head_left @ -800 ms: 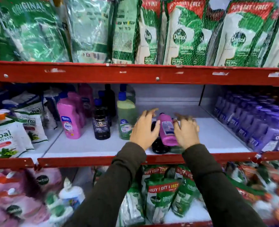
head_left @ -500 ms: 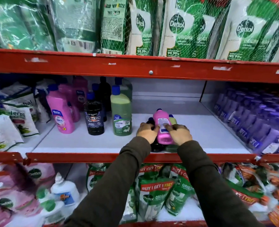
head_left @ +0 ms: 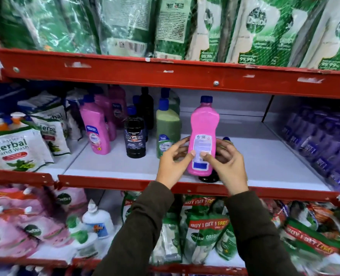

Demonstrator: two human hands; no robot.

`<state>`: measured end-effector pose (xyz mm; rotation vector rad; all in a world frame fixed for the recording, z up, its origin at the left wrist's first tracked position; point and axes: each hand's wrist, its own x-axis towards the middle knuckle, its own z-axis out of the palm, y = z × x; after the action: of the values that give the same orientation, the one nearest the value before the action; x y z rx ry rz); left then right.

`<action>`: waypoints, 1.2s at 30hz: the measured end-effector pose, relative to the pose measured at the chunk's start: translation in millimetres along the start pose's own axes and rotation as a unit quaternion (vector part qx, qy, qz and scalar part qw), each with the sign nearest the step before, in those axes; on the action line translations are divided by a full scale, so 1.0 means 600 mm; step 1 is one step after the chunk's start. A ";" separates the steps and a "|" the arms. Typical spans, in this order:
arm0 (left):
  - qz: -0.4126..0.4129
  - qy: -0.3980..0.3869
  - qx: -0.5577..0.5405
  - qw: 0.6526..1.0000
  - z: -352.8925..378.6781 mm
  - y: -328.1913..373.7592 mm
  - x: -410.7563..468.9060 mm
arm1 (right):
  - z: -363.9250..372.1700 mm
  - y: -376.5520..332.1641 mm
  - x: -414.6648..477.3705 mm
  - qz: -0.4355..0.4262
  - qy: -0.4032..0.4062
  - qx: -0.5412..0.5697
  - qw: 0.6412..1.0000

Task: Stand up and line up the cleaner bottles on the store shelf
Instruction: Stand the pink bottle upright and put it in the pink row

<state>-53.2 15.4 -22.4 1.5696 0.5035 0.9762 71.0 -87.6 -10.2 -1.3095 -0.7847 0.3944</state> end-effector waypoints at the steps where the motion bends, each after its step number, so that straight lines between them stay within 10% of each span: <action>1: 0.013 0.003 -0.007 1.000 -0.024 0.001 -0.008 | 0.022 0.000 -0.009 -0.016 -0.006 -0.003 1.000; 16: 0.025 0.117 0.070 0.990 -0.450 -0.055 -0.011 | 0.461 0.084 -0.036 -0.051 -0.097 -0.043 0.993; 29: 0.008 0.159 0.069 0.985 -0.500 -0.087 0.002 | 0.502 0.116 -0.037 -0.044 -0.110 -0.090 0.989; 36: -0.024 0.046 0.127 0.991 -0.510 -0.077 0.007 | 0.504 0.109 -0.046 0.005 -0.221 -0.071 0.973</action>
<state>-288.5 211.0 -68.1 1.7357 0.7510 0.9794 -150.7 123.3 -63.7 -1.3766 -1.1964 0.6605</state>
